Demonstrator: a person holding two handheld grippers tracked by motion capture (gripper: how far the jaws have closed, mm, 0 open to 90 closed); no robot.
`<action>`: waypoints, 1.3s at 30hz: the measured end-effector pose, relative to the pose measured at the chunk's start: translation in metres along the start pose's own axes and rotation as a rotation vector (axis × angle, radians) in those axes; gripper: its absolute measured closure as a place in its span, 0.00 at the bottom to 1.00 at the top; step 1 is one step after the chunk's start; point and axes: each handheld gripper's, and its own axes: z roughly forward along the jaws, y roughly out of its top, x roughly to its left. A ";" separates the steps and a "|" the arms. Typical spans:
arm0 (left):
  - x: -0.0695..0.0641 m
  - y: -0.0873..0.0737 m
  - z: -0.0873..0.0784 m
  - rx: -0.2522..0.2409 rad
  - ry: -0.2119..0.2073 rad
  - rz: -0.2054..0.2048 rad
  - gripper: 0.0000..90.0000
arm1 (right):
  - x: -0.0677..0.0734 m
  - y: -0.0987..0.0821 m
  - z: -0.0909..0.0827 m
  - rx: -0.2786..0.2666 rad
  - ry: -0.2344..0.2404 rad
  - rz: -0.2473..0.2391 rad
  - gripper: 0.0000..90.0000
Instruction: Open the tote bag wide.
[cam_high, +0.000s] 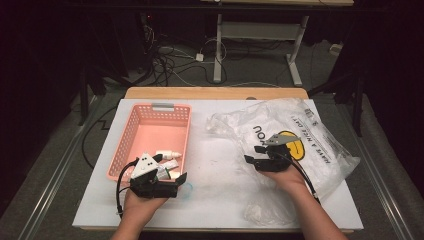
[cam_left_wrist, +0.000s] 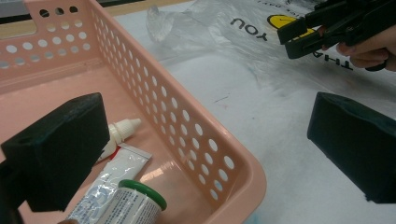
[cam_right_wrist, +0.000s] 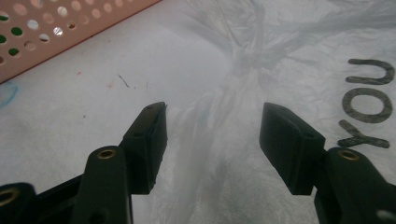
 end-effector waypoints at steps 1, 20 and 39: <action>0.000 0.000 0.000 -0.002 0.000 -0.002 0.00 | 0.001 -0.001 0.002 0.013 0.002 0.000 0.48; 0.002 -0.002 -0.004 0.000 0.001 0.009 0.00 | 0.002 -0.011 0.016 0.074 0.004 -0.032 0.69; -0.001 -0.003 -0.004 0.012 0.000 0.028 0.00 | 0.008 -0.010 0.011 0.048 -0.022 -0.096 1.00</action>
